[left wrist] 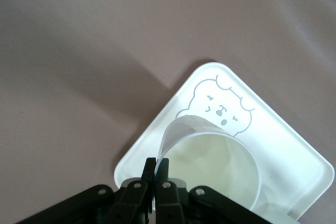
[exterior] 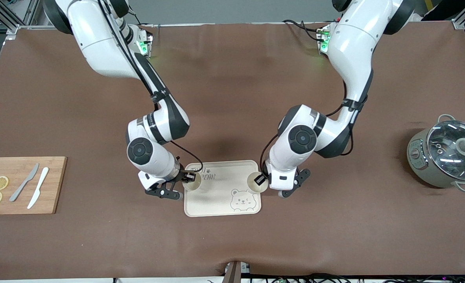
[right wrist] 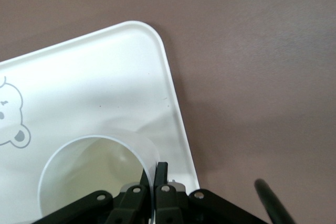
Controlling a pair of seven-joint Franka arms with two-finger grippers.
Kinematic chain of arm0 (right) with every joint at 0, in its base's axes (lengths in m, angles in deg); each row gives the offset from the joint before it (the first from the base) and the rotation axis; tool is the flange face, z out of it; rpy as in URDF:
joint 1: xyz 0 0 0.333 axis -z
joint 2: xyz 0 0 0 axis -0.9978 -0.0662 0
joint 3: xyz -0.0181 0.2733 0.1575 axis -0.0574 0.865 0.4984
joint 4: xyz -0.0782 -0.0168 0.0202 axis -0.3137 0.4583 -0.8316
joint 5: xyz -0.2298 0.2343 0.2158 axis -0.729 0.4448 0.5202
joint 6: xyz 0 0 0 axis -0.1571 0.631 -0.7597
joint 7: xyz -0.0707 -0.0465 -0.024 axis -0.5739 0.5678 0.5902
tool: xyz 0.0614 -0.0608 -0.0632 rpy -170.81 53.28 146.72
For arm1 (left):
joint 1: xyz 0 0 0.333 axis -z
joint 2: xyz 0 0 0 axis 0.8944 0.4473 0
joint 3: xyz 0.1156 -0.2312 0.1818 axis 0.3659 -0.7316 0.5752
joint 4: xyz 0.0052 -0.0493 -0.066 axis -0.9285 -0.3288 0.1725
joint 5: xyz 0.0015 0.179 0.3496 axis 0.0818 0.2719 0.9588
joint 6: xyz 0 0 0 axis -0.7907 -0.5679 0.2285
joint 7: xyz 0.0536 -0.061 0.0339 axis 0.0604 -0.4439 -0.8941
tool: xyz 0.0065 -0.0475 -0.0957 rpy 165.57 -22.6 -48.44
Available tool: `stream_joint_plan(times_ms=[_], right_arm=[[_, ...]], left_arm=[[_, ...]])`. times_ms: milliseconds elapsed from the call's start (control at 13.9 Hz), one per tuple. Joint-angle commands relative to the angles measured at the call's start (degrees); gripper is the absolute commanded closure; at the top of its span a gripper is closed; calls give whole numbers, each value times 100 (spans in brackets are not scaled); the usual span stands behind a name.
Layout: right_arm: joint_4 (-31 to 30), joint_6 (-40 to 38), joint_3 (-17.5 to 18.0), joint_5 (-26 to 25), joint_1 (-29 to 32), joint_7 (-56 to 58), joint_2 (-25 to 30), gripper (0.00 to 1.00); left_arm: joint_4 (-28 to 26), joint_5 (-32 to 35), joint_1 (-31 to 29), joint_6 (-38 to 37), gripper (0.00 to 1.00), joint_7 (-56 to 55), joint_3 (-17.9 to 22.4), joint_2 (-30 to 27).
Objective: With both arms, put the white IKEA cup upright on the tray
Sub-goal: 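Lower both cups upright onto the tray and open both grippers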
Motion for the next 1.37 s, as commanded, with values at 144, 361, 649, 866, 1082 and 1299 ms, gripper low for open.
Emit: stream_joint_plan(times_ms=[144, 361, 649, 866, 1082, 1299], right_arm=[[87, 167, -72, -1, -79, -111, -158, 100], [78, 325, -72, -18, -79, -111, -281, 100], [78, 334, -81, -9, -44, -111, -299, 0], [87, 291, -81, -9, -36, -103, -264, 0], [87, 107, -81, -9, -9, -76, -132, 0], [104, -525, -90, -1, 0, -85, 236, 0]], left_arm=[[109, -125, 254, 487, 100, -193, 127, 386], [109, -107, 298, 488, 100, -176, 136, 483], [92, -81, 290, 505, 80, -71, 136, 519], [83, -28, 298, 505, 17, 71, 145, 484], [74, 33, 281, 461, 0, 71, 145, 379], [57, 69, 237, 426, 0, 70, 145, 80]])
